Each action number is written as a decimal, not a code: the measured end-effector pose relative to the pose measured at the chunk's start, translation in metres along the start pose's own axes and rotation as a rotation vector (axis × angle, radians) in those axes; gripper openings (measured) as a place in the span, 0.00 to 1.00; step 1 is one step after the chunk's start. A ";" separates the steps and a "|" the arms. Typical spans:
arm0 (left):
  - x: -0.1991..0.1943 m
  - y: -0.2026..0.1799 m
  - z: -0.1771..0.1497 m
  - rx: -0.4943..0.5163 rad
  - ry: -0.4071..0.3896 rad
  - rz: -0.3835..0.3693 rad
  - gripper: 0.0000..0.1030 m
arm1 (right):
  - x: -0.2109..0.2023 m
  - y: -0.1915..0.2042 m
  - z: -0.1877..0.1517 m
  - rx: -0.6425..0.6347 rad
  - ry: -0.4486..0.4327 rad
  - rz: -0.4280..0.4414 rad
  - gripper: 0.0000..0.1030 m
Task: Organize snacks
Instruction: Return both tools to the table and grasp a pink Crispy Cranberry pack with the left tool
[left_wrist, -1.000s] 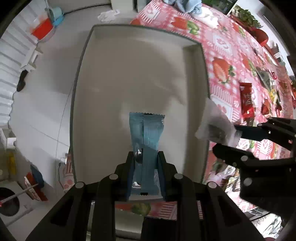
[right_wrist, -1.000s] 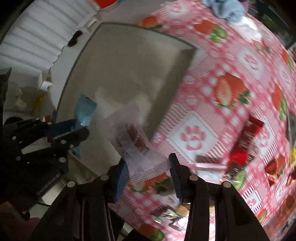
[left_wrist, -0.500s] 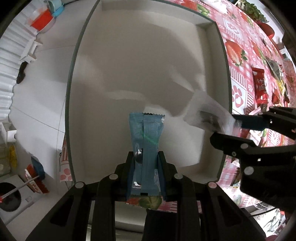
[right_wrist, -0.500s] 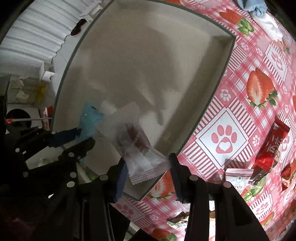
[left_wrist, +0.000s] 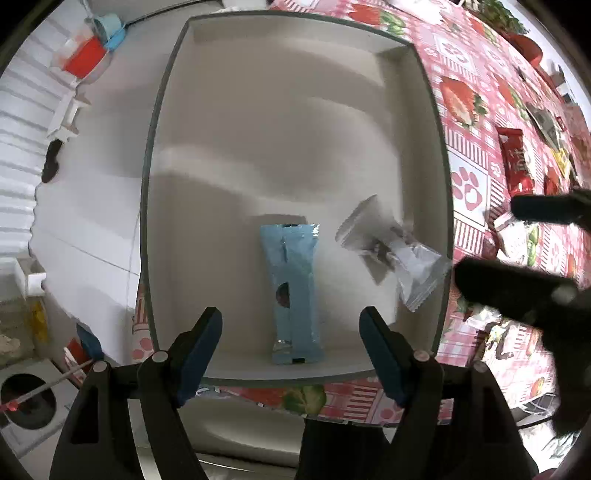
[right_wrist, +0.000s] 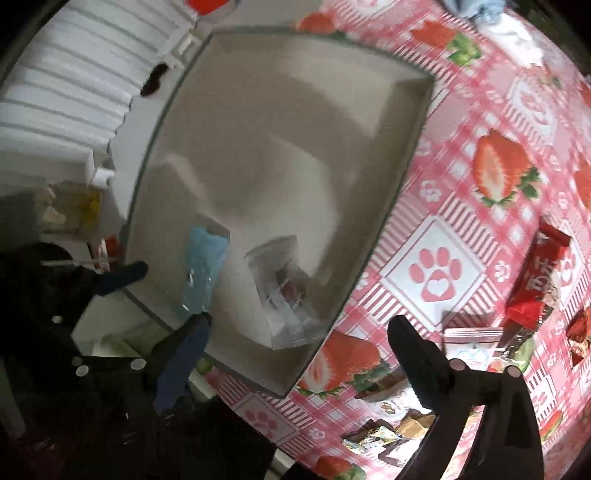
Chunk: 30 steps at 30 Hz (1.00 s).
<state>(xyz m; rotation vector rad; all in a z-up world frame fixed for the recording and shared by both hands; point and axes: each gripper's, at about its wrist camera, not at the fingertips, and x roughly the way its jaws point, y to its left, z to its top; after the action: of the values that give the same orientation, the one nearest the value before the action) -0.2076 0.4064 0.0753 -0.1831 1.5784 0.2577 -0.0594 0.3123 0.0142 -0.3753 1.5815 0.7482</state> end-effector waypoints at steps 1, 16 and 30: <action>-0.002 -0.002 0.000 0.007 -0.005 -0.002 0.77 | -0.004 -0.004 -0.001 0.005 -0.007 -0.008 0.95; -0.038 -0.076 0.004 0.237 -0.110 -0.075 0.78 | -0.011 -0.136 -0.110 0.333 0.076 -0.178 0.99; -0.012 -0.170 0.002 0.423 -0.024 -0.088 0.78 | 0.058 -0.113 -0.165 0.290 0.198 -0.194 0.99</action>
<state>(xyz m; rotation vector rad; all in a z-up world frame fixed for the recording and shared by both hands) -0.1581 0.2431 0.0791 0.0793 1.5603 -0.1443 -0.1217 0.1319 -0.0689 -0.3904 1.7807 0.3336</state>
